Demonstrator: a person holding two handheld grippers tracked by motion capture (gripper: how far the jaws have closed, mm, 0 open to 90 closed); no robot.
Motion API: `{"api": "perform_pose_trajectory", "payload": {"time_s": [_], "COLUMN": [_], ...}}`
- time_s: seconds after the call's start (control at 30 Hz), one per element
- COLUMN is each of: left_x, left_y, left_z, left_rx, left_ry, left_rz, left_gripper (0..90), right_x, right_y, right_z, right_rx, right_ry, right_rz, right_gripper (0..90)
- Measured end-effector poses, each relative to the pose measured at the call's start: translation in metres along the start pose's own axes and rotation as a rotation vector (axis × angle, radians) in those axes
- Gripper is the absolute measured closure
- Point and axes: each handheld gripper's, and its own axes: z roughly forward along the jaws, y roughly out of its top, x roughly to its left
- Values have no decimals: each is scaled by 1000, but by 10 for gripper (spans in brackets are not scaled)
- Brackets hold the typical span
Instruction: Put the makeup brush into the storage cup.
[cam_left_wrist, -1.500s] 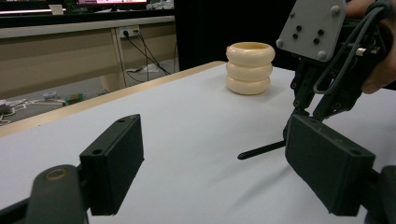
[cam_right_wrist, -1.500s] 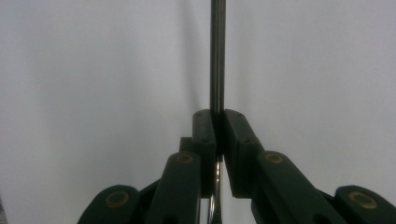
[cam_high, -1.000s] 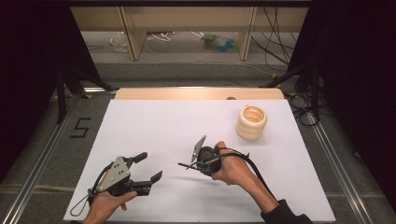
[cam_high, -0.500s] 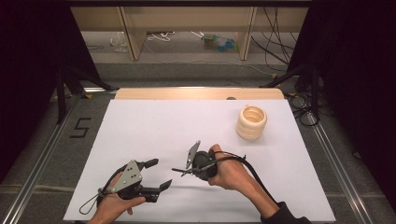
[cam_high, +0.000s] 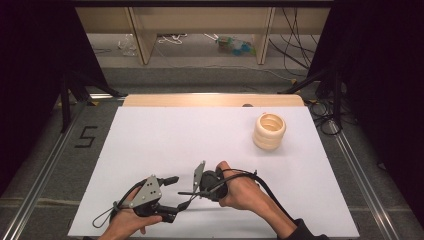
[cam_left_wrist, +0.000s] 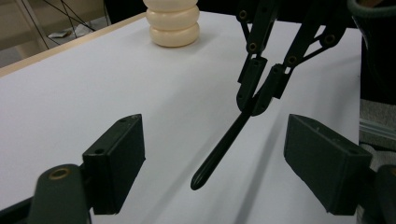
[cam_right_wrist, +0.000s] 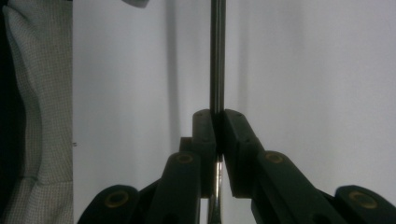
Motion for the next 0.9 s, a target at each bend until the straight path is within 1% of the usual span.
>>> {"api": "perform_pose_trajectory", "payload": {"time_s": [0.07,0.1,0.17,0.2,0.23,0.27,0.3,0.33,0.37,0.4,0.43,0.47,0.5,0.53,0.57,0.63,0.67,0.73,0.77,0.83,0.87,0.9], "left_x": [-1,-2,-3,-4,-4,-4,-5,-4,-5,-5,-5,-6,-7,-7,-7,-8,-8,-9,-9,-10,-10,-10], "left_y": [0,1,0,1,0,0,0,0,0,0,0,-1,-1,-1,-1,-2,-2,-2,-2,-2,-2,-2], "left_z": [1,2,3,4,4,4,5,5,5,5,6,6,6,7,7,7,7,8,8,8,8,8], "left_rx": [18,22,27,35,39,41,43,55,62,66,69,71,78,82,89,97,111,119,120,124,125,128], "left_ry": [-9,-14,-17,-19,-18,-19,-28,-23,-26,-23,-29,-32,-32,-33,-37,-52,-49,-59,-62,-68,-66,-69], "left_rz": [10,14,14,22,14,18,14,32,23,33,44,30,38,39,40,40,48,40,39,42,46,44], "left_gripper": [210,212,215,215,215,217,219,225,232,232,235,241,242,245,248,266,277,295,299,320,327,338], "right_x": [0,0,2,3,4,4,4,5,7,7,7,8,9,10,11,12,12,13,12,14,17,17], "right_y": [0,0,1,2,3,3,4,4,6,6,6,7,8,9,9,10,10,10,10,11,11,12], "right_z": [0,0,0,0,1,1,1,2,2,2,2,2,2,2,2,3,4,4,4,3,2,2], "right_rx": [-5,-6,1,5,3,0,1,-2,0,0,1,2,0,4,9,5,10,15,12,16,42,41], "right_ry": [1,1,2,11,6,13,9,13,12,12,16,12,16,15,25,24,35,29,23,31,37,34], "right_rz": [-3,-13,-17,-6,-19,-26,-35,-32,-35,-35,-49,-48,-59,-58,-52,-65,-63,-71,-84,-77,-44,-47], "right_gripper": [841,841,841,841,841,841,841,841,841,841,841,841,841,841,841,841,841,841,841,841,841,841]}}
